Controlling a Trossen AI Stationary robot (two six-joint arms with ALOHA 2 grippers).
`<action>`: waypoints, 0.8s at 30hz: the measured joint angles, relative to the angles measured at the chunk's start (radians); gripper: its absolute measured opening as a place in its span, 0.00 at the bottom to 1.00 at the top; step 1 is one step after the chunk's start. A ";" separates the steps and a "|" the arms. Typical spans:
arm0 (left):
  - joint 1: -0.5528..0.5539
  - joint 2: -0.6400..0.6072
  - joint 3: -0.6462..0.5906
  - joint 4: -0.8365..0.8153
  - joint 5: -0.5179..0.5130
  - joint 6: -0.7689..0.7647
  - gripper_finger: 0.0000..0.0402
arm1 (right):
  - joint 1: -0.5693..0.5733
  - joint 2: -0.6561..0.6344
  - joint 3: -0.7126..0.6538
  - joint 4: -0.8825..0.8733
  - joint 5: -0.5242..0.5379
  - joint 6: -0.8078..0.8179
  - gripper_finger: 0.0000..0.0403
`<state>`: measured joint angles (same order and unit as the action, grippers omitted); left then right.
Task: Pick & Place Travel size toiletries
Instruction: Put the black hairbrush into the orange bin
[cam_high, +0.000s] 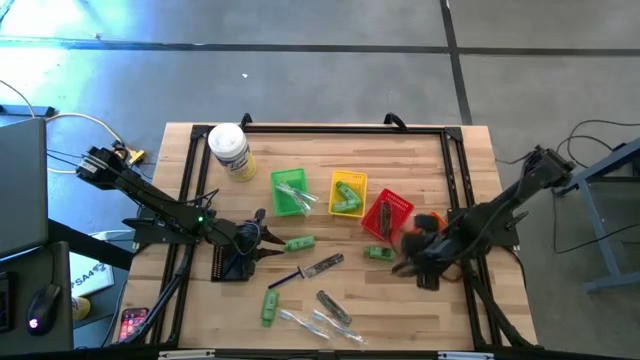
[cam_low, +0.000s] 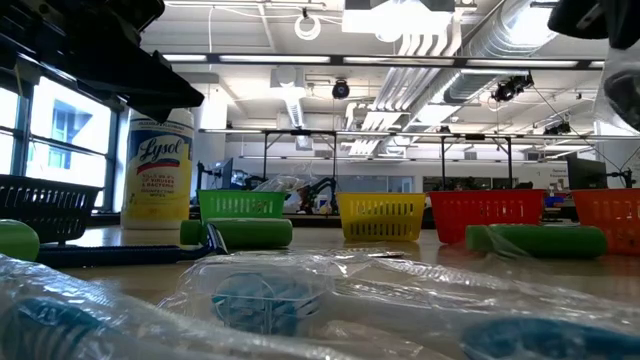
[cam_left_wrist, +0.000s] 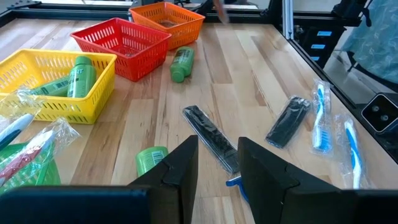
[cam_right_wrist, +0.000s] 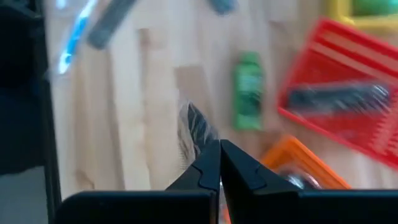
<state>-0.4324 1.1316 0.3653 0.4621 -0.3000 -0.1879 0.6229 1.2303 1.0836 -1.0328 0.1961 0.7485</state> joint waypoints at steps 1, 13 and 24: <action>0.000 0.000 0.000 0.000 0.000 0.000 0.28 | -0.008 -0.019 0.000 -0.029 0.010 0.019 0.00; 0.000 0.000 0.000 0.000 0.000 0.003 0.28 | -0.210 -0.095 -0.010 -0.289 -0.045 0.173 0.00; 0.000 0.000 0.000 -0.017 0.000 0.004 0.28 | -0.408 -0.094 -0.118 -0.297 -0.177 0.089 0.00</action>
<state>-0.4324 1.1315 0.3653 0.4455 -0.3000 -0.1841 0.2153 1.1358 0.9654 -1.3302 0.0189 0.8371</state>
